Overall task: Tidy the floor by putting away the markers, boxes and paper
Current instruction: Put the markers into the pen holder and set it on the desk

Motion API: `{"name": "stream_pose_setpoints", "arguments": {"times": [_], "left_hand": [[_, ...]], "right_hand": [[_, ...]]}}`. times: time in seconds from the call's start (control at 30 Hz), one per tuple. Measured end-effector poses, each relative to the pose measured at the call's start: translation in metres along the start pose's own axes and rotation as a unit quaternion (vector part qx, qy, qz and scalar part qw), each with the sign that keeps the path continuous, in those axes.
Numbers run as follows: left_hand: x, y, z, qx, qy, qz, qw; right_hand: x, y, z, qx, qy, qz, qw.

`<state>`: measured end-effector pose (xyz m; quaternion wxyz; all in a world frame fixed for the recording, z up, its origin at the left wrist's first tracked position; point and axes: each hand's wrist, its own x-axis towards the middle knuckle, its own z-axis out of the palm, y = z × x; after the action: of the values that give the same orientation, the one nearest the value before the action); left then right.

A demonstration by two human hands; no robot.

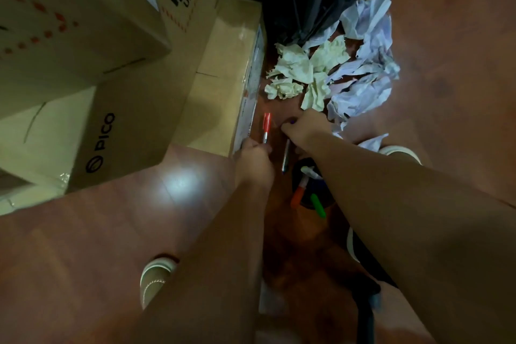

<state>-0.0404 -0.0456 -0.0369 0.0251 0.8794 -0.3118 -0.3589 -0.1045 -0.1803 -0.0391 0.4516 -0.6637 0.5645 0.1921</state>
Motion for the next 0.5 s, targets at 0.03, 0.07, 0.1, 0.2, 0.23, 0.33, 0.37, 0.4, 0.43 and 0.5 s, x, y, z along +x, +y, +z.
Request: {"name": "stream_pose_setpoints", "arguments": {"times": [0.03,0.07,0.1,0.2,0.23,0.33,0.37,0.4,0.43,0.5], "left_hand": [[-0.011,0.001,-0.002,-0.072,0.015,-0.026,0.997],[-0.024,0.001,-0.004,-0.126,0.025,-0.04,0.991],[-0.035,0.002,-0.006,-0.183,0.02,-0.061,0.981],[-0.065,0.012,-0.017,-0.272,0.006,-0.108,0.956],[-0.073,0.015,-0.018,-0.28,0.009,-0.106,0.954],[-0.097,0.029,-0.027,-0.33,0.007,-0.108,0.938],[-0.102,0.035,-0.029,-0.346,0.008,-0.107,0.932],[-0.107,0.041,-0.032,-0.357,0.011,-0.105,0.928],[-0.109,0.045,-0.033,-0.356,0.015,-0.095,0.93],[-0.112,0.052,-0.034,-0.333,0.017,-0.08,0.939]], "right_hand": [[-0.004,-0.001,-0.009,-0.006,0.009,-0.013,1.0],[-0.008,-0.001,-0.018,-0.011,0.023,-0.03,0.999],[-0.015,0.0,-0.029,-0.009,0.041,-0.049,0.998],[-0.041,0.008,-0.058,0.021,0.098,-0.095,0.99],[-0.05,0.012,-0.066,0.033,0.114,-0.102,0.988],[-0.079,0.02,-0.087,0.049,0.161,-0.141,0.976],[-0.088,0.023,-0.093,0.046,0.174,-0.155,0.971],[-0.097,0.026,-0.098,0.039,0.184,-0.165,0.968],[-0.106,0.03,-0.101,0.025,0.191,-0.173,0.966],[-0.122,0.04,-0.105,-0.019,0.19,-0.185,0.964]]}}
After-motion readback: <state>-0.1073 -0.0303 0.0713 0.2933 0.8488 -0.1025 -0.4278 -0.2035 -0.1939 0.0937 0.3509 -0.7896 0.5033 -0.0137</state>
